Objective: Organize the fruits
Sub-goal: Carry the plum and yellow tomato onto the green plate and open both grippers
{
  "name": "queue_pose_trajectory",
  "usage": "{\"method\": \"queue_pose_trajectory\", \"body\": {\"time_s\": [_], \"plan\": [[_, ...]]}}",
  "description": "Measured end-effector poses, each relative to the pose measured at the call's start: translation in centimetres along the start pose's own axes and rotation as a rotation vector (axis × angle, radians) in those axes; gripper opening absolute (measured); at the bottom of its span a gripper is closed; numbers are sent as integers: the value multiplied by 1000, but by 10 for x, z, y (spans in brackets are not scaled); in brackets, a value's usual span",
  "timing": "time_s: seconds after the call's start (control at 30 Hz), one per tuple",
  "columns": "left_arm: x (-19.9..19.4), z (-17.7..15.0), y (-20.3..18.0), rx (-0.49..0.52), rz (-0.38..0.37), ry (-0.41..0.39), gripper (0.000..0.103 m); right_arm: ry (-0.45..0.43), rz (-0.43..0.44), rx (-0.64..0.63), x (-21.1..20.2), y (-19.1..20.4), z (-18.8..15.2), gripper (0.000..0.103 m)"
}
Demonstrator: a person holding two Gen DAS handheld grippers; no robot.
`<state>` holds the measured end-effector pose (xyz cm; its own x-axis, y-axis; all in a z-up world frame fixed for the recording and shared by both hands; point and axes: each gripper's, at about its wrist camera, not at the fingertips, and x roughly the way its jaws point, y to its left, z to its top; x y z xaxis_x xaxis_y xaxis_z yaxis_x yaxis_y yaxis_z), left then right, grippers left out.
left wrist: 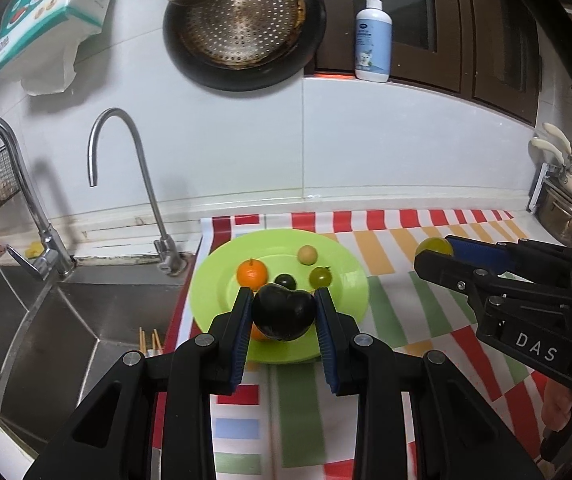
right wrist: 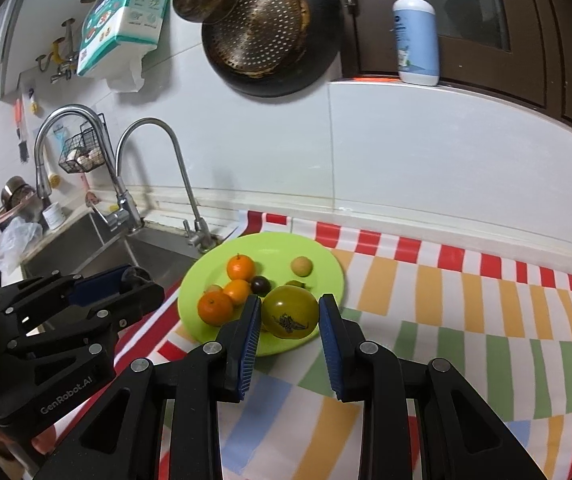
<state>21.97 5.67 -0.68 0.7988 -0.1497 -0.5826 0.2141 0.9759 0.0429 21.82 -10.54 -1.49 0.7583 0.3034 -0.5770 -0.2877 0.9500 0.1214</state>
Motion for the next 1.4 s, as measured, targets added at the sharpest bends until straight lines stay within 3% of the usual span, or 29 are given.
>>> {"method": "queue_pose_trajectory", "body": {"time_s": [0.33,0.6,1.17,1.4], "plan": [[17,-3,34,15,-4,24,31,25,9,-8,31,29,7,31],[45,0,55,37,-62,49,31,54,-8,-8,61,40,15,31],[134,5,72,43,-125,156,31,146,-19,8,140,25,27,31],[153,4,68,68,-150,192,31,175,-15,20,164,17,28,31]]}}
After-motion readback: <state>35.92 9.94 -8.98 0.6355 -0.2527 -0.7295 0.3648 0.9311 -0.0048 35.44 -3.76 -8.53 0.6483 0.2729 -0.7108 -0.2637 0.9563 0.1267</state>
